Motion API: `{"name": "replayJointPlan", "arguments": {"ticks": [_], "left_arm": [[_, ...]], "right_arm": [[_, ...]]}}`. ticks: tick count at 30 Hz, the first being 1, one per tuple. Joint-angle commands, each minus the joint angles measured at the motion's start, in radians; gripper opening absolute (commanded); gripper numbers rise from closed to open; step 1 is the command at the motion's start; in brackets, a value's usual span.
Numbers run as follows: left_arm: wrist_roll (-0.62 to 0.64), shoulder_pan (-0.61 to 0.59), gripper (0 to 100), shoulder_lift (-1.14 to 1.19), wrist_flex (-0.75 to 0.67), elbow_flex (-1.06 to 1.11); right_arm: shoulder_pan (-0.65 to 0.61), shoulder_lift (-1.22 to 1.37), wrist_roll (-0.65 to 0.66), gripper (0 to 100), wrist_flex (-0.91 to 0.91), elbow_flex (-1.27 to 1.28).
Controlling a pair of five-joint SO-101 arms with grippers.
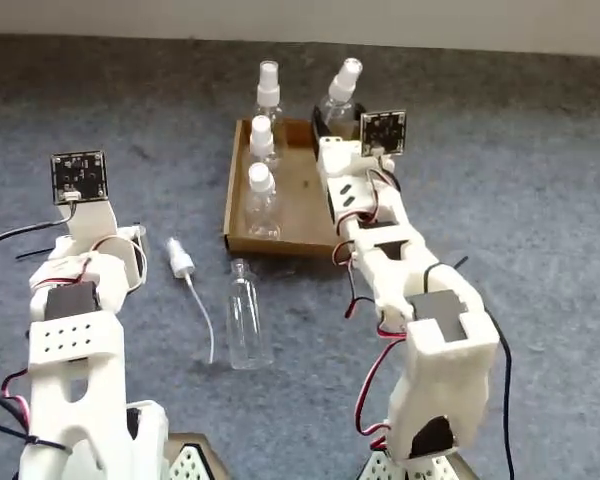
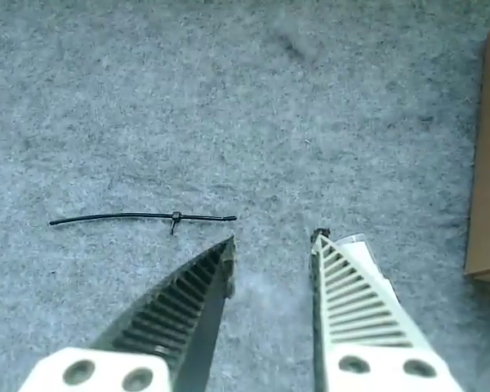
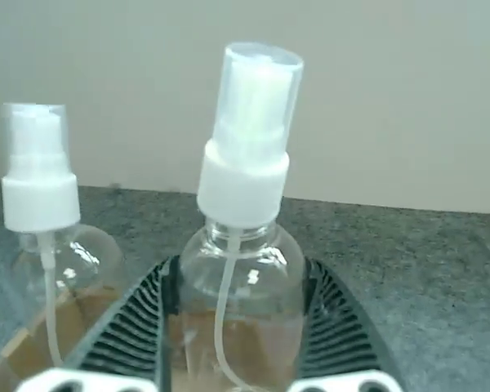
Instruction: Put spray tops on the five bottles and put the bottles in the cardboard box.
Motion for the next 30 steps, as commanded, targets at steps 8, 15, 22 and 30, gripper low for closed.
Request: {"name": "replayJointPlan", "arguments": {"ticks": [8,15,22,30], "left_arm": [[0.009,-0.007,15,-0.007,-0.021,-0.002],[0.009,-0.007,15,-0.007,-0.020,-0.002],[0.009,-0.007,15,-0.007,-0.020,-0.002],[0.009,-0.007,15,-0.007,-0.020,-0.002]], "right_arm": [[-0.004,0.018,-0.006,0.7,-0.024,-0.056],[-0.004,0.018,-0.006,8.8,-0.024,-0.053],[-0.004,0.016,-0.009,20.5,-0.024,-0.051],[-0.004,0.013,-0.008,21.9,-0.024,-0.058]]}}
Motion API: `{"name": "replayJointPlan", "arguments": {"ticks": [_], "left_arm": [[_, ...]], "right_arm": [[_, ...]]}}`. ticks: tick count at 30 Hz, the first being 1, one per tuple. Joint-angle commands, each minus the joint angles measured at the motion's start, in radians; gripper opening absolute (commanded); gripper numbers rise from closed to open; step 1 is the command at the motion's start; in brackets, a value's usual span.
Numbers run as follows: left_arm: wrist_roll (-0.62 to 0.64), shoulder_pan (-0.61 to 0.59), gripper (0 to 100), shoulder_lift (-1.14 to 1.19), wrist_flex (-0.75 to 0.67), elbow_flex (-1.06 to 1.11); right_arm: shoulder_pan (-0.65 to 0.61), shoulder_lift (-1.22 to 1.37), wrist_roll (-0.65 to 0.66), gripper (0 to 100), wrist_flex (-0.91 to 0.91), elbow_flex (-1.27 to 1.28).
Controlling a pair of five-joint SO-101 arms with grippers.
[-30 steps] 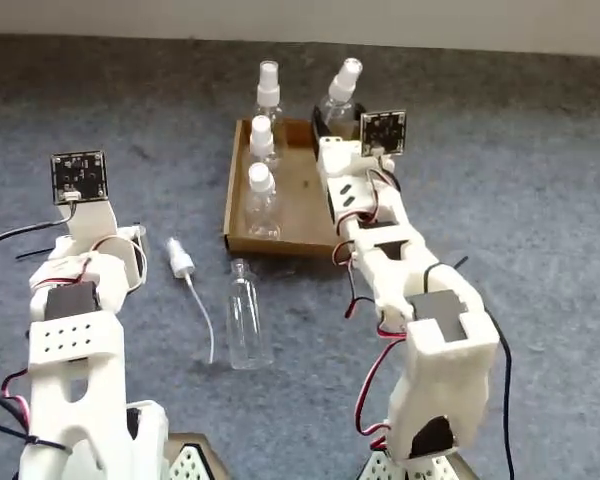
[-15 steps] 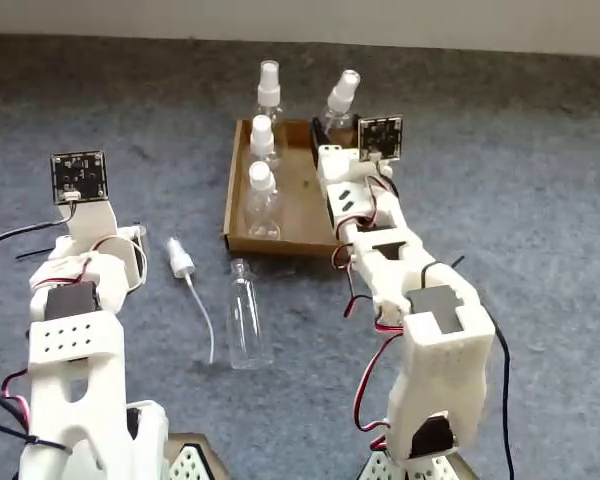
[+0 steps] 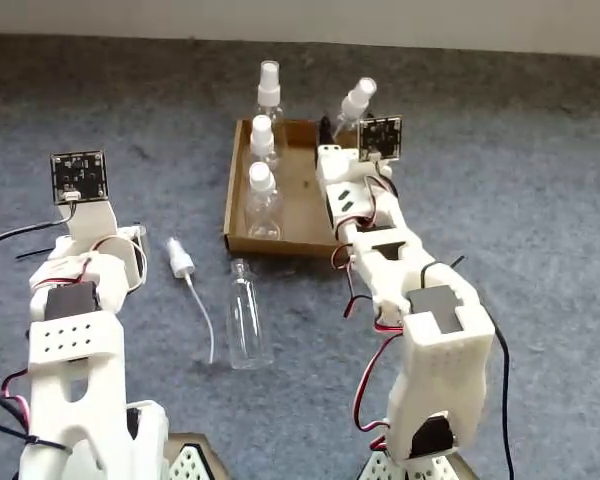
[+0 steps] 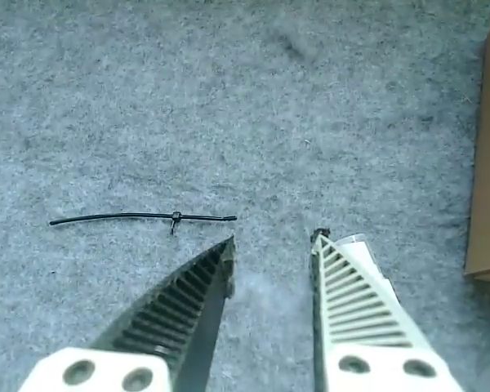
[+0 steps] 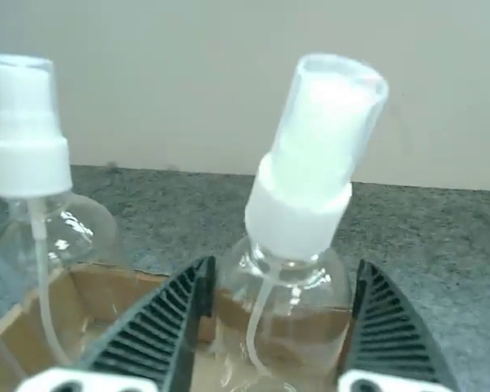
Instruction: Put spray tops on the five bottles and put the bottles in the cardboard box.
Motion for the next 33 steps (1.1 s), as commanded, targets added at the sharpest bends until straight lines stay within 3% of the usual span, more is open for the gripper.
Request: {"name": "replayJointPlan", "arguments": {"ticks": [1,5,15,24,33], "left_arm": [[0.009,-0.007,15,-0.007,-0.020,-0.002],[0.009,-0.007,15,-0.007,-0.021,-0.002],[0.009,-0.007,15,-0.007,-0.021,-0.002],[0.009,-0.007,15,-0.007,-0.021,-0.002],[0.009,-0.005,15,-0.007,-0.023,0.008]], "right_arm": [[-0.002,-0.021,-0.006,23.8,-0.021,-0.059],[-0.004,-0.021,-0.006,31.8,-0.015,-0.059],[-0.004,-0.025,-0.006,31.8,-0.010,-0.061],[-0.010,-0.157,-0.006,31.8,0.191,-0.073],[-0.001,-0.171,-0.006,31.8,0.200,-0.122]]}}
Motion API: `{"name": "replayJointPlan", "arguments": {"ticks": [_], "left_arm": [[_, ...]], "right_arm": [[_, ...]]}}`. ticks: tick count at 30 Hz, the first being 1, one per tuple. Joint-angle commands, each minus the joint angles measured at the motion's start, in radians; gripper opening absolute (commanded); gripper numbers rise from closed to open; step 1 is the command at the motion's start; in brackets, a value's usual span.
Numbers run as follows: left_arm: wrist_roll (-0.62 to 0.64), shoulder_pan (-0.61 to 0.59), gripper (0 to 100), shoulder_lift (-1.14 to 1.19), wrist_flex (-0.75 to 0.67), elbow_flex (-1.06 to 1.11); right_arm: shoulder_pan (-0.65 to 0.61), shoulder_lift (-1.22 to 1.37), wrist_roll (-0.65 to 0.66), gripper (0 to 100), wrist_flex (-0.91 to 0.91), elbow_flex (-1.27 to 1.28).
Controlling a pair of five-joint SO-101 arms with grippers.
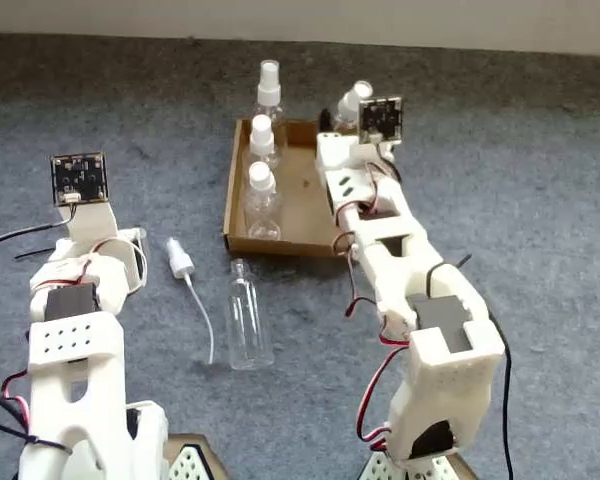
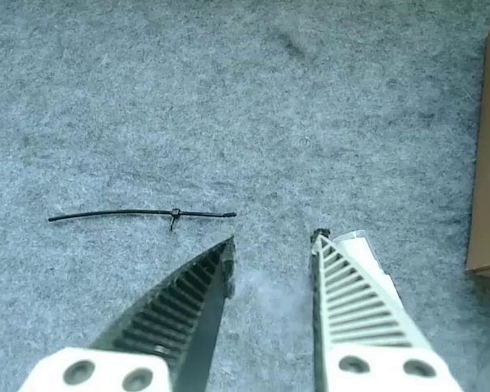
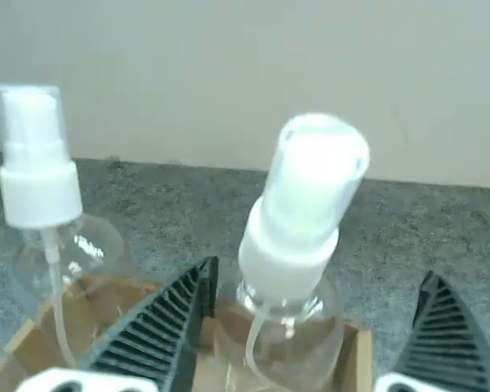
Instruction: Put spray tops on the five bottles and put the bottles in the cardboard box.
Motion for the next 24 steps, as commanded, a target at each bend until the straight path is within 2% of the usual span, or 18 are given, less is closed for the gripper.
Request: {"name": "replayJointPlan", "arguments": {"ticks": [1,18,21,24], "left_arm": [[0.009,-0.005,15,-0.007,-0.021,-0.002],[0.006,-0.005,15,-0.007,-0.048,0.002],[0.006,-0.005,15,-0.007,-0.048,0.002],[0.006,-0.005,15,-0.007,-0.048,0.004]], "right_arm": [[0.005,-0.070,-0.006,31.8,0.005,-0.082],[0.016,-0.073,-0.011,31.8,0.483,-0.506],[0.016,-0.073,-0.011,31.8,0.619,-0.642],[0.016,-0.073,-0.011,31.8,0.839,-0.837]]}}
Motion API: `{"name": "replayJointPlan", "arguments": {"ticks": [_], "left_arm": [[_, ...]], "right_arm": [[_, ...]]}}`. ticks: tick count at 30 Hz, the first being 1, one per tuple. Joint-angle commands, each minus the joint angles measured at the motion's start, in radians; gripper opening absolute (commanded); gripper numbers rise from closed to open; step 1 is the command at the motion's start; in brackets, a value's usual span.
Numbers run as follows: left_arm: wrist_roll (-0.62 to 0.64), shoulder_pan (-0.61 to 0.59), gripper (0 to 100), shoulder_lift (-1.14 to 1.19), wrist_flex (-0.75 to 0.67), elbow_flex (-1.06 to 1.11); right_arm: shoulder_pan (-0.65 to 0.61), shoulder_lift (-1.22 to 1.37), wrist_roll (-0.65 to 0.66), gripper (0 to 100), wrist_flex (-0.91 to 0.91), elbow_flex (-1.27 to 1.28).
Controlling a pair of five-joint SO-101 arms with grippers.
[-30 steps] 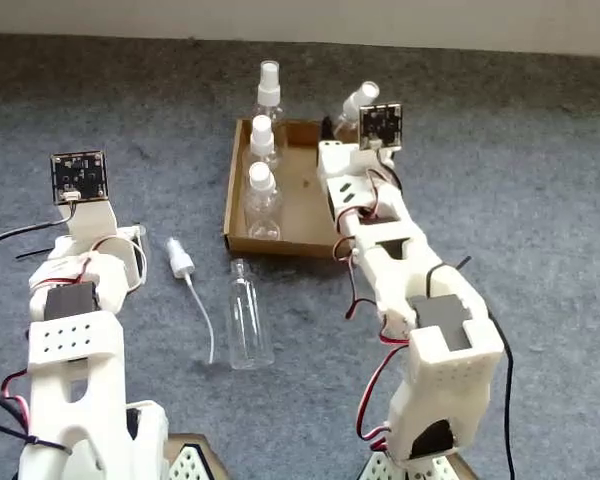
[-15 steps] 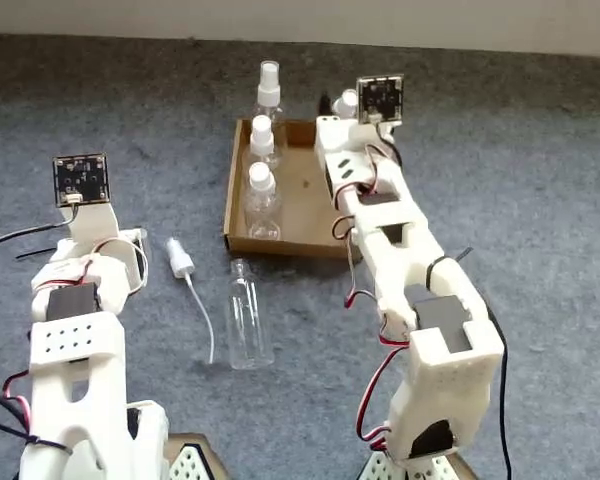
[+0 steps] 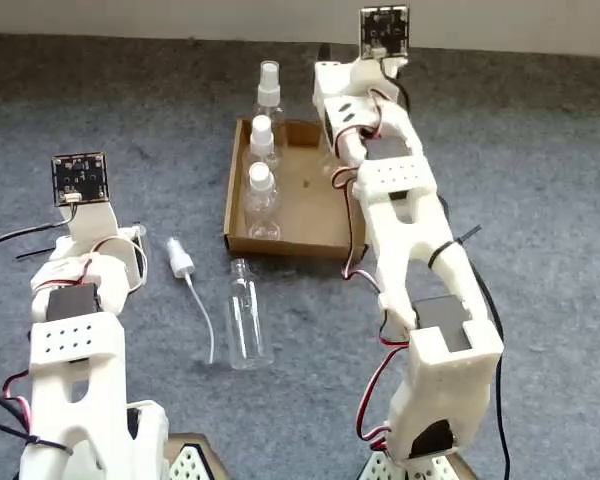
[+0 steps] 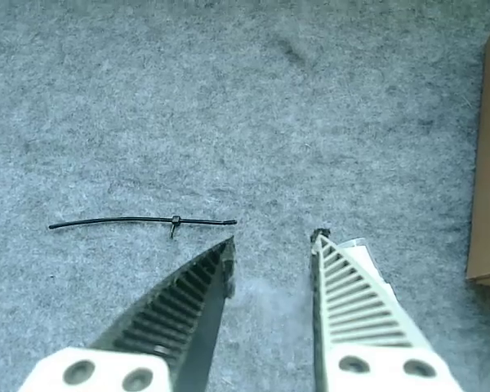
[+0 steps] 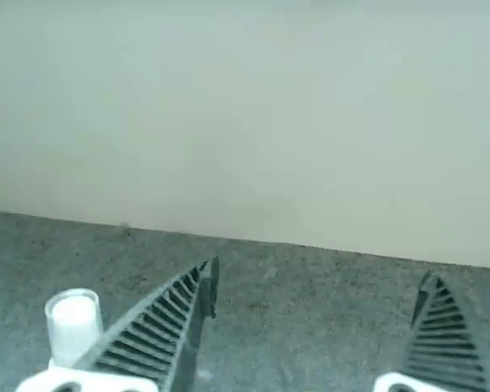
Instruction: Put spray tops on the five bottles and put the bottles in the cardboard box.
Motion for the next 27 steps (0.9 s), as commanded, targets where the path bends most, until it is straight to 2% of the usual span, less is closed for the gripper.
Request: {"name": "replayJointPlan", "arguments": {"ticks": [1,7,15,22,25,27], "left_arm": [[0.006,-0.005,15,-0.007,-0.018,-0.004],[0.006,-0.005,15,-0.007,-0.018,-0.004],[0.009,-0.008,15,-0.007,-0.017,-0.004],[0.009,-0.012,15,-0.007,-0.020,0.002],[0.009,-0.012,15,-0.007,-0.020,0.005],[0.009,-0.012,15,-0.007,-0.020,0.005]], "right_arm": [[0.015,-0.070,-0.011,31.8,0.282,-0.295],[-0.004,-0.067,-0.012,31.7,0.906,-0.739],[-0.177,-0.061,-0.012,30.7,1.570,-1.073],[-0.268,-0.070,-0.006,9.7,1.587,-1.098],[-0.321,-0.107,-0.011,9.1,1.589,-1.061],[-0.369,-0.166,-0.011,9.1,1.589,-0.940]]}}
